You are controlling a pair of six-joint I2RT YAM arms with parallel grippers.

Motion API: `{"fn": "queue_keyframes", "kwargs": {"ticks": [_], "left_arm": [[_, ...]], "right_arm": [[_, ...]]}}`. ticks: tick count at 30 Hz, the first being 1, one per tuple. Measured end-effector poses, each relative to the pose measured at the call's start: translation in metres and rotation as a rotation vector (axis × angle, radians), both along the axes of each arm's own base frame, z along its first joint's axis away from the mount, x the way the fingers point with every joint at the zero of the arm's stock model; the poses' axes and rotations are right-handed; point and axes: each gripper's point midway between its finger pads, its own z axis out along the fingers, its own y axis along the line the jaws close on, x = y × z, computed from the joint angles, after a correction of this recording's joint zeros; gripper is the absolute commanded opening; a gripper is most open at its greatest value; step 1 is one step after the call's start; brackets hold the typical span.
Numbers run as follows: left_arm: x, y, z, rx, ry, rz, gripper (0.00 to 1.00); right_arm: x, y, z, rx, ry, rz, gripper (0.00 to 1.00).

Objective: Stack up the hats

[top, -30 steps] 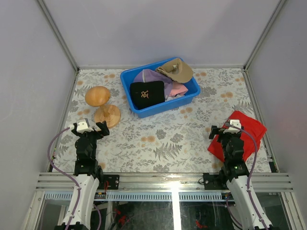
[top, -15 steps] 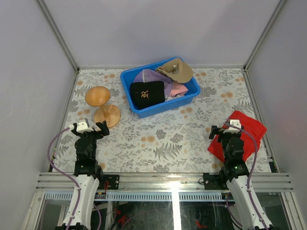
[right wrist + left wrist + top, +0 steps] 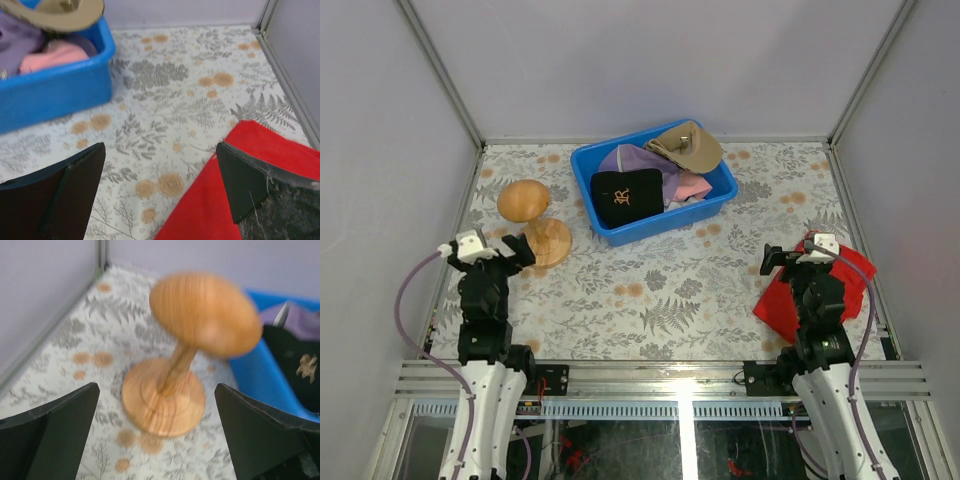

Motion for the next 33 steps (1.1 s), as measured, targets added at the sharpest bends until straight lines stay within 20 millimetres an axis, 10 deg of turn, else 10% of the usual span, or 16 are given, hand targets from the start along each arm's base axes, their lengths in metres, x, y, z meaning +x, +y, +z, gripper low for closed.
{"fn": "queue_keyframes", "kwargs": {"ticks": [8,12,17,25,33], "left_arm": [[0.012,0.013,0.119,0.007,-0.127,0.072,1.00],[0.014,0.034,0.145,-0.022,-0.145,0.201,1.00],[0.008,0.058,0.126,-0.092,-0.071,0.377,1.00],[0.039,0.021,0.100,-0.163,0.057,0.175,1.00],[0.071,-0.025,0.080,-0.269,0.243,0.015,1.00]], "right_arm": [[0.011,-0.004,0.087,0.131,0.080,-0.084,0.99],[0.029,0.012,0.125,0.182,0.081,-0.024,0.99],[0.048,0.033,0.110,0.234,0.246,0.045,0.99],[0.103,0.065,0.090,0.268,0.472,0.149,0.99],[0.145,0.081,0.002,0.263,0.780,0.173,0.87]]}}
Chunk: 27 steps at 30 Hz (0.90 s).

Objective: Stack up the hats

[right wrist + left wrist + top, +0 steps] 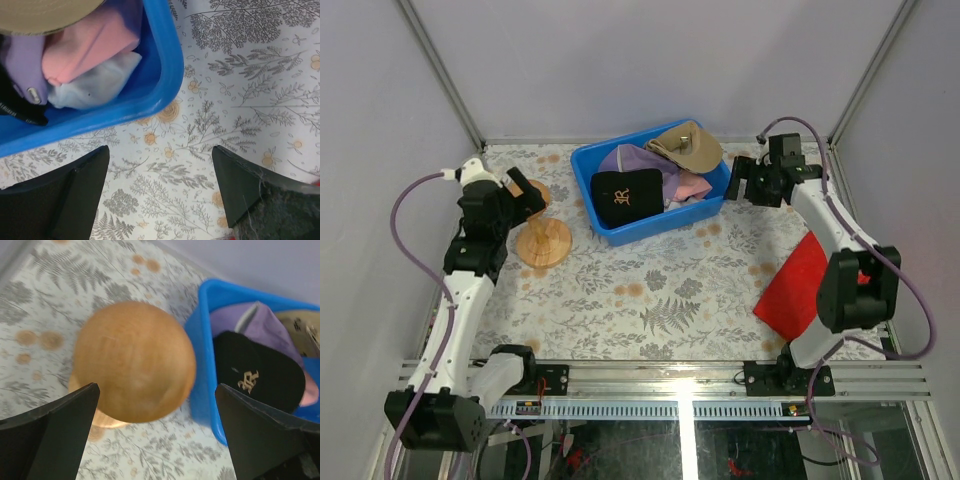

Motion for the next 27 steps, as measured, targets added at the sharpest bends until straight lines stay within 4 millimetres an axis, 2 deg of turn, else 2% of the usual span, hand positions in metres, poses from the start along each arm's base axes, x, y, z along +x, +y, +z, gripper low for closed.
{"fn": "queue_keyframes", "kwargs": {"ticks": [2,5,9,11,13,15,18,20,21,24,27], "left_arm": [[0.003,-0.015,-0.005,-0.017,0.036,-0.041,1.00],[-0.006,-0.030,-0.010,-0.037,0.081,-0.084,1.00],[-0.020,-0.034,0.008,-0.056,0.073,-0.096,1.00],[-0.026,-0.034,0.018,-0.059,0.054,-0.096,1.00],[-0.033,-0.033,0.022,-0.059,0.049,-0.096,1.00],[-0.039,-0.032,0.021,-0.057,0.057,-0.095,1.00],[-0.045,-0.030,0.017,-0.051,0.080,-0.089,1.00],[-0.047,-0.029,0.014,-0.042,0.096,-0.083,1.00],[-0.048,-0.028,0.012,-0.038,0.103,-0.081,1.00],[-0.051,-0.026,0.009,-0.033,0.122,-0.076,1.00],[-0.053,-0.025,0.006,-0.030,0.148,-0.065,1.00]], "right_arm": [[0.013,0.002,-0.015,-0.006,0.043,0.004,0.85],[0.034,0.005,-0.025,-0.004,0.054,0.005,0.85],[0.055,0.009,-0.032,0.003,0.047,0.009,0.84],[0.064,0.010,-0.036,0.003,0.046,0.009,0.79],[0.072,0.010,-0.039,0.002,0.042,0.008,0.69],[0.081,0.011,-0.042,0.001,0.038,0.007,0.45],[0.093,0.013,-0.048,0.011,0.040,-0.003,0.17],[0.098,0.016,-0.050,0.023,0.041,0.014,0.08],[0.098,0.019,-0.049,0.034,0.038,0.034,0.01],[0.099,0.035,-0.047,0.069,0.038,0.065,0.00],[0.102,0.040,-0.048,0.094,0.050,-0.008,0.00]]}}
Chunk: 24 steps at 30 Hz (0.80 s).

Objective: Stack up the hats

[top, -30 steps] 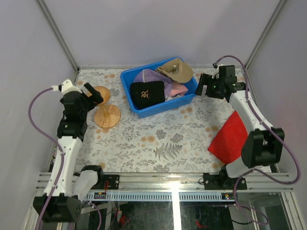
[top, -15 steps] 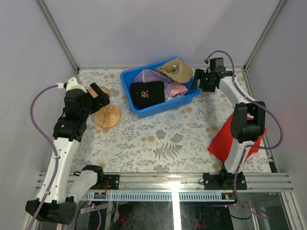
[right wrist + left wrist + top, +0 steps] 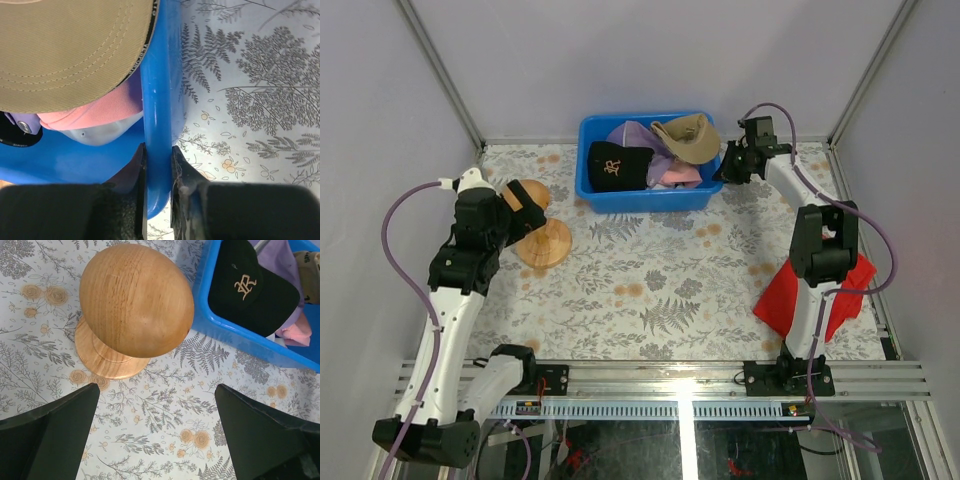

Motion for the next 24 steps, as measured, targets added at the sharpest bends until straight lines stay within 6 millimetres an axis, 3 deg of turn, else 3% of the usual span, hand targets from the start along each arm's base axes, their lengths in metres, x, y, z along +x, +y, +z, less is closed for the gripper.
{"fn": "queue_keyframes", "kwargs": {"ticks": [4,5,7,9,14,17,21,24], "left_arm": [[0.005,-0.001,-0.004,-0.004,0.029,0.004,1.00],[0.006,-0.001,-0.006,-0.004,0.036,0.004,1.00],[0.006,-0.001,-0.009,-0.006,0.051,0.007,1.00],[0.006,0.000,-0.010,-0.004,0.054,0.013,1.00],[0.005,0.011,-0.009,0.024,0.060,0.067,1.00],[0.010,0.020,0.003,0.032,0.054,0.104,1.00],[0.032,0.041,0.025,0.025,0.035,0.173,1.00],[0.050,0.059,0.025,0.030,0.051,0.219,1.00]], "right_arm": [[-0.001,-0.005,-0.002,0.028,0.015,-0.079,0.01],[-0.001,-0.005,-0.002,0.033,0.016,-0.091,0.10],[-0.002,-0.005,-0.001,0.042,0.021,-0.107,0.39],[-0.001,-0.005,-0.001,0.049,0.025,-0.120,0.50],[0.002,-0.014,0.004,0.034,0.028,-0.147,0.57],[-0.002,-0.021,0.014,0.020,0.012,-0.162,0.60],[-0.019,-0.030,0.052,0.002,-0.055,-0.176,0.61],[-0.034,-0.036,0.093,0.002,-0.140,-0.191,0.61]]}}
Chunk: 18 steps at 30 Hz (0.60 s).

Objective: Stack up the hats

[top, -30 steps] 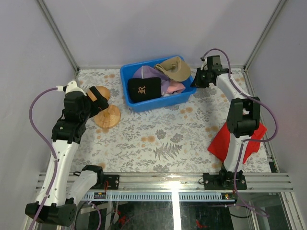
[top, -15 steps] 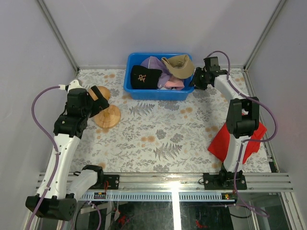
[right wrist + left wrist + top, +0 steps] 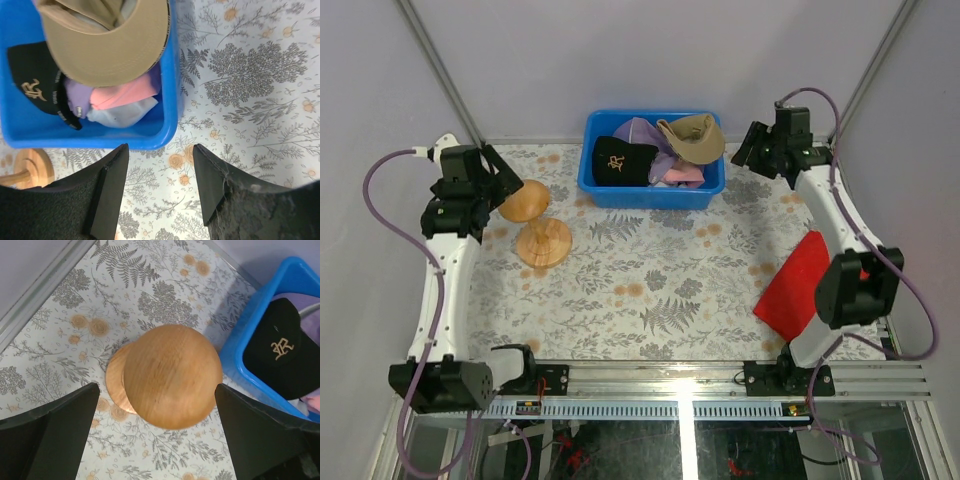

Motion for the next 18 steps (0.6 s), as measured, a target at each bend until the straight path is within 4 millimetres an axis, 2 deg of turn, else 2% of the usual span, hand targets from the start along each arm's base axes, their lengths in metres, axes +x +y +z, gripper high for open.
{"fn": "queue_keyframes", "kwargs": {"ticks": [5,7,9,14,15,17,18], "left_arm": [[0.023,0.019,-0.016,-0.010,0.056,0.032,1.00],[0.033,0.033,-0.026,-0.032,0.075,0.056,0.99],[0.044,0.053,-0.043,-0.070,0.109,0.093,0.98],[0.062,0.095,-0.116,-0.193,0.252,0.191,0.95],[0.064,0.099,-0.132,-0.222,0.280,0.202,0.91],[0.068,0.100,-0.162,-0.294,0.321,0.206,0.72],[0.071,0.098,-0.176,-0.335,0.339,0.202,0.67]], "right_arm": [[-0.025,-0.005,0.052,0.009,-0.113,-0.010,0.61],[-0.030,-0.005,0.061,0.015,-0.133,-0.012,0.62],[-0.035,-0.006,0.061,0.016,-0.132,-0.013,0.62],[-0.054,-0.008,0.044,0.009,-0.076,-0.013,0.63],[-0.057,-0.009,0.044,0.008,-0.073,-0.014,0.63],[-0.067,-0.011,0.046,0.003,-0.074,-0.015,0.63],[-0.071,-0.012,0.049,0.000,-0.079,-0.018,0.62]]}}
